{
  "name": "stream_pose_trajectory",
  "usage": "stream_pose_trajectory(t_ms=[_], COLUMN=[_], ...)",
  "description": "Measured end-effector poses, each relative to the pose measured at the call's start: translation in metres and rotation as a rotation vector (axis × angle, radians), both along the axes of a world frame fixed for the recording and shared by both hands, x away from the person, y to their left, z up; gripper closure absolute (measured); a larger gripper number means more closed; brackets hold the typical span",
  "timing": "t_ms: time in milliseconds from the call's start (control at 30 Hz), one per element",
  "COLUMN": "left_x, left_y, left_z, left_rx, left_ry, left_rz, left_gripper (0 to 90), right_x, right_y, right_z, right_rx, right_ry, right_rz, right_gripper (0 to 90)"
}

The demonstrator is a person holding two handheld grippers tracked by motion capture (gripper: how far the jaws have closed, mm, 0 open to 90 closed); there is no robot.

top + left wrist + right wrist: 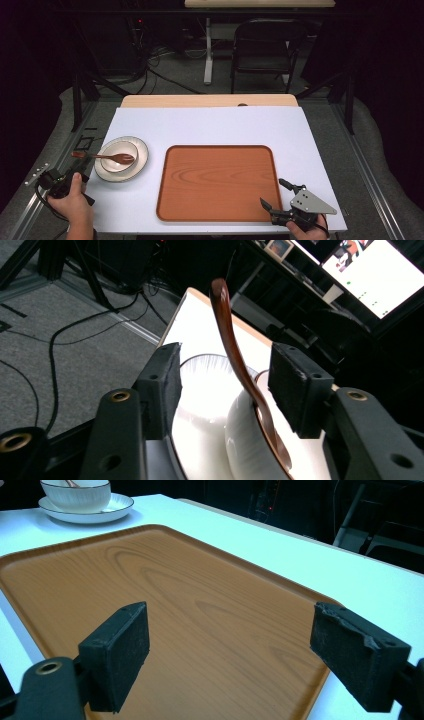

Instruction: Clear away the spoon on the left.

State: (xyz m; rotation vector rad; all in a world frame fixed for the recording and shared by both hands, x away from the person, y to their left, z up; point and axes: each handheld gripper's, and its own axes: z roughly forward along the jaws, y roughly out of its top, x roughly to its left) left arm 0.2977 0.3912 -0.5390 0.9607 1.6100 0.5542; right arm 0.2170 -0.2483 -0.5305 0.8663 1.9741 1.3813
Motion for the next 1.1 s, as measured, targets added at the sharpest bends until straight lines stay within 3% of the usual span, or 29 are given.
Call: stream_pose_trajectory(t_ms=[333, 467, 733, 1100], left_x=[0.0096, 0.0084, 0.0070, 0.0054], left_y=[-0.0035, -0.0054, -0.0062, -0.0085], left_z=[-0.0001, 0.0011, 0.0016, 0.0054], left_rx=[0.034, 0.026, 0.014, 0.002], left_ry=[-0.020, -0.033, -0.042, -0.063], left_rz=[0.006, 0.006, 0.013, -0.003], left_gripper=[61.4, 68.9, 75.8, 78.8], right_x=[0.0001, 0.0001, -0.0001, -0.0003], right_y=[0.0003, 0.0000, -0.0001, 0.0000], right_z=[-0.0004, -0.0003, 0.0000, 0.0002], right_rx=[0.000, 0.001, 0.001, 0.000], right_ry=[0.001, 0.002, 0.001, -0.001], right_rz=[0.000, -0.002, -0.002, -0.002], right_gripper=[15.7, 15.7, 15.7, 15.7])
